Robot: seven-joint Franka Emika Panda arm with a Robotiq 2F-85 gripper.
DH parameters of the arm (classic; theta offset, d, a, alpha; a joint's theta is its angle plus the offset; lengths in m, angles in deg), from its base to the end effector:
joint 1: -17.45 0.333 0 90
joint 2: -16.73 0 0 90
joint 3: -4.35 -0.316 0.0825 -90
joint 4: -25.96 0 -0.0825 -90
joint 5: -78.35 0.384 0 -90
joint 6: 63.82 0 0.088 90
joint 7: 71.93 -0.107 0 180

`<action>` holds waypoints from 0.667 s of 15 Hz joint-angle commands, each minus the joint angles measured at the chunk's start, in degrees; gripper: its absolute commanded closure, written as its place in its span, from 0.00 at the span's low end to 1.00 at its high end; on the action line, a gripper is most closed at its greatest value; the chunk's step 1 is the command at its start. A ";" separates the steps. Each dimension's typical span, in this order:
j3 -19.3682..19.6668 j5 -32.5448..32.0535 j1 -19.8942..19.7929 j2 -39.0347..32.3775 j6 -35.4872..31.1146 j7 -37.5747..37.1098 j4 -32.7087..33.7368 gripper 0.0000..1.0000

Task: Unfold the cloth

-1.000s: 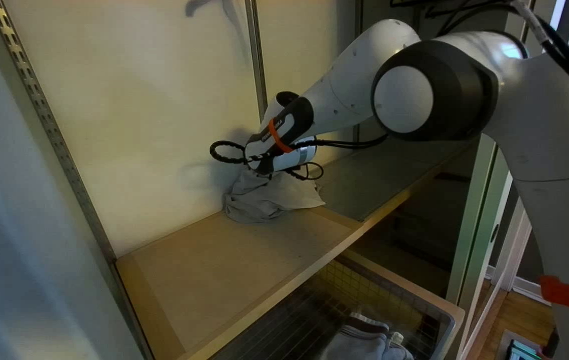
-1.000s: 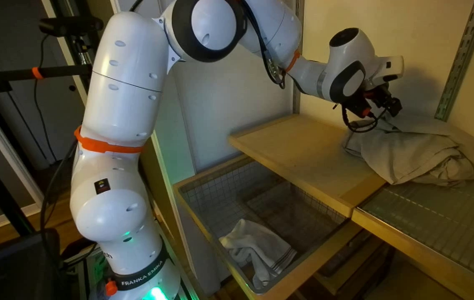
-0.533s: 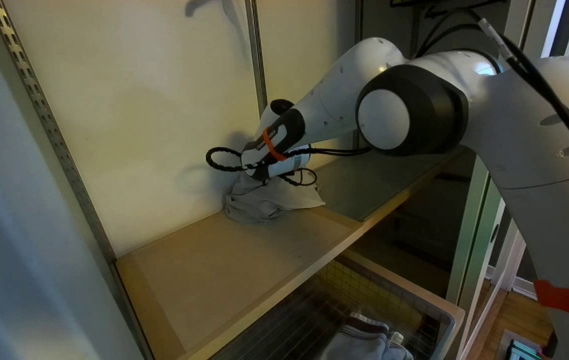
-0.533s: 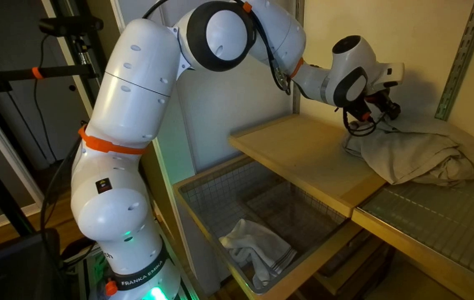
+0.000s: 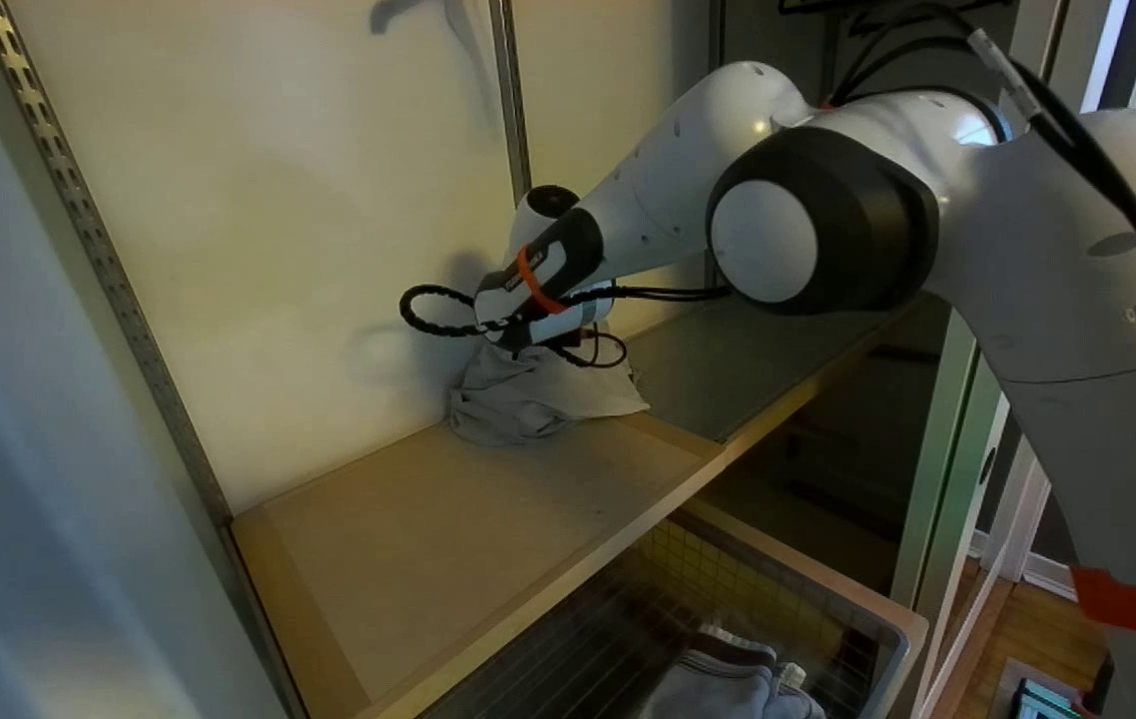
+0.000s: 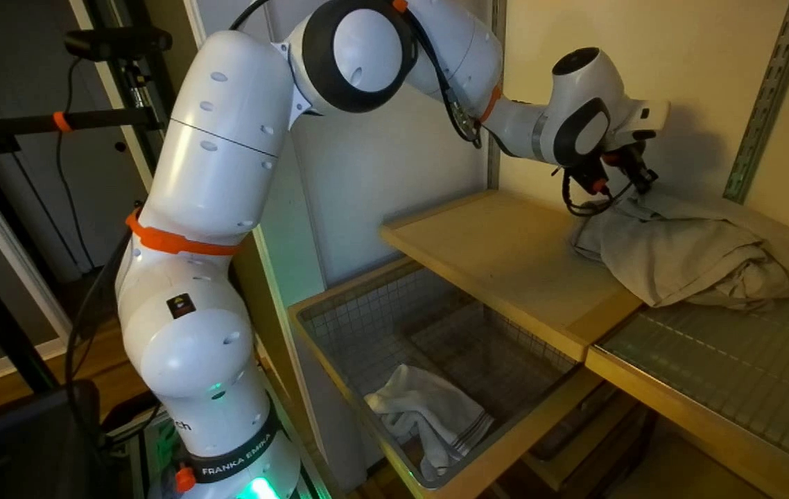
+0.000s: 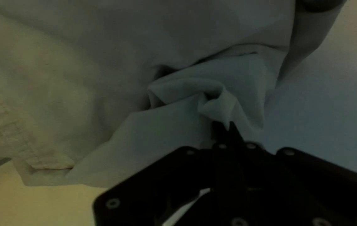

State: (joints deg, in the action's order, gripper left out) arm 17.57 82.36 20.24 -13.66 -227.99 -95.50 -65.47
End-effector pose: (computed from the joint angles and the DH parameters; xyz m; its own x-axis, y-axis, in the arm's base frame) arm 0.7294 -0.1049 0.4200 0.5886 -0.4823 0.6488 -0.4598 -0.8598 -0.2220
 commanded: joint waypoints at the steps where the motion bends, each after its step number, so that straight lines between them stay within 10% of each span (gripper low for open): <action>1: 3.66 -1.74 3.80 4.76 3.49 -4.83 -3.17 0.99; 10: 7.31 -16.52 13.90 26.92 2.90 -5.95 -25.95 0.99</action>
State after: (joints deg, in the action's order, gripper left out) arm 23.70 72.55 30.40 3.86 -224.28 -99.95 -80.13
